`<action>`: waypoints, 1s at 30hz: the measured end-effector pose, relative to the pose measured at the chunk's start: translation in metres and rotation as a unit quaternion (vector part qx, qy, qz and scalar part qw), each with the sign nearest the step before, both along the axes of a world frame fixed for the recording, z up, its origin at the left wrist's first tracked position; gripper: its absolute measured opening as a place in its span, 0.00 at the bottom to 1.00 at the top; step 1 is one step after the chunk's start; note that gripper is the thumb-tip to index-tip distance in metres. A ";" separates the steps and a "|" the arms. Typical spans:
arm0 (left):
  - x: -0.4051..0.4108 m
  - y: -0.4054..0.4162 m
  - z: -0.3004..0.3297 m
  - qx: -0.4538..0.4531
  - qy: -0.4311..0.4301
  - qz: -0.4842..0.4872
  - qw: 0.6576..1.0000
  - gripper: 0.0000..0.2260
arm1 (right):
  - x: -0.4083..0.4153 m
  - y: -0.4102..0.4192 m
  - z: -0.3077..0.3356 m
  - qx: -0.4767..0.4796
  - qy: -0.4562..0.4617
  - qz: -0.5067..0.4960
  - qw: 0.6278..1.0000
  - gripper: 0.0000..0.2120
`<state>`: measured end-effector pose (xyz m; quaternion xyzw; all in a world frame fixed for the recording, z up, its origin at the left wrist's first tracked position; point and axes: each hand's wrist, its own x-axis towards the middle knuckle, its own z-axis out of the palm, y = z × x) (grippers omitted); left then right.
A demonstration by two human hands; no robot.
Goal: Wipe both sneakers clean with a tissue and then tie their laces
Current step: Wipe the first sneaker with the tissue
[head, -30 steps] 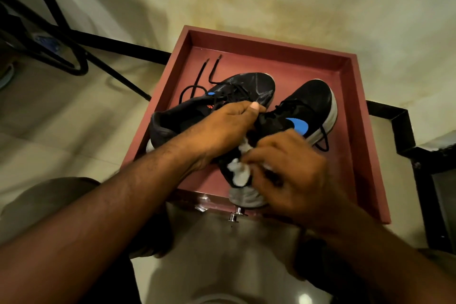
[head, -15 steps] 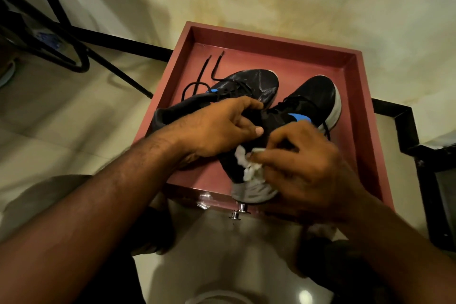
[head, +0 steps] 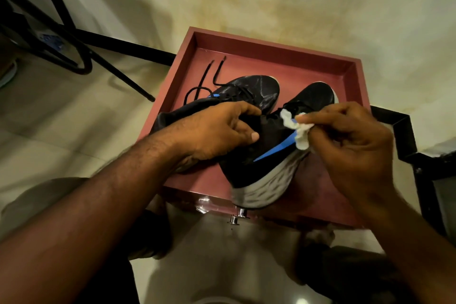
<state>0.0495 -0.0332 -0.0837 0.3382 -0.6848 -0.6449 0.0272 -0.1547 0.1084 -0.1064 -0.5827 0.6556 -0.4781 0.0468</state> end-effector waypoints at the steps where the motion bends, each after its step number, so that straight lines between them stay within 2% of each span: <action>1: -0.001 -0.001 0.000 -0.007 -0.002 0.002 1.000 0.23 | -0.001 0.001 0.001 -0.007 -0.053 -0.015 0.998 0.10; 3: -0.002 -0.001 0.000 -0.005 -0.002 0.014 1.000 0.21 | -0.004 0.000 0.002 -0.011 -0.117 -0.046 0.992 0.11; 5: -0.004 0.000 0.002 0.012 0.008 0.025 1.000 0.18 | -0.008 -0.001 0.004 -0.006 -0.128 -0.077 0.989 0.12; 7: -0.005 0.001 0.002 0.025 0.020 0.030 0.999 0.17 | -0.007 0.000 0.006 0.011 -0.102 -0.068 0.992 0.10; 10: -0.005 0.002 0.003 0.037 0.009 -0.008 0.999 0.16 | 0.004 0.004 0.005 0.045 -0.021 -0.010 0.999 0.01; 13: -0.003 0.003 0.005 0.029 -0.010 -0.080 0.996 0.14 | 0.012 0.004 -0.002 0.062 0.033 0.019 0.997 0.03; 17: -0.003 0.005 0.004 -0.034 -0.012 -0.084 0.996 0.12 | 0.011 0.002 -0.006 0.068 0.008 0.006 0.998 0.04; 19: -0.003 0.009 0.005 -0.102 0.009 -0.092 0.990 0.11 | 0.012 0.002 -0.006 0.069 -0.014 0.001 0.998 0.05; 21: -0.004 0.018 0.011 -0.179 0.058 -0.102 0.977 0.10 | 0.012 0.002 -0.004 0.068 -0.055 -0.006 0.996 0.08; 23: -0.005 0.031 0.017 -0.226 0.080 -0.160 0.957 0.12 | 0.009 0.001 -0.001 0.059 -0.102 -0.029 0.993 0.11; 25: -0.006 0.043 0.015 -0.286 0.035 -0.252 0.924 0.17 | 0.003 -0.003 0.003 0.042 -0.158 -0.057 0.985 0.13; 27: -0.007 0.047 0.007 -0.373 -0.018 -0.304 0.876 0.18 | -0.003 -0.005 0.004 0.023 -0.210 -0.087 0.973 0.13; 28: -0.007 0.045 0.006 -0.384 -0.032 -0.305 0.871 0.17 | -0.006 -0.006 0.005 0.016 -0.227 -0.100 0.968 0.12; 30: -0.001 0.035 0.010 -0.341 -0.045 -0.291 0.893 0.12 | -0.011 -0.004 0.007 0.007 -0.246 -0.115 0.962 0.10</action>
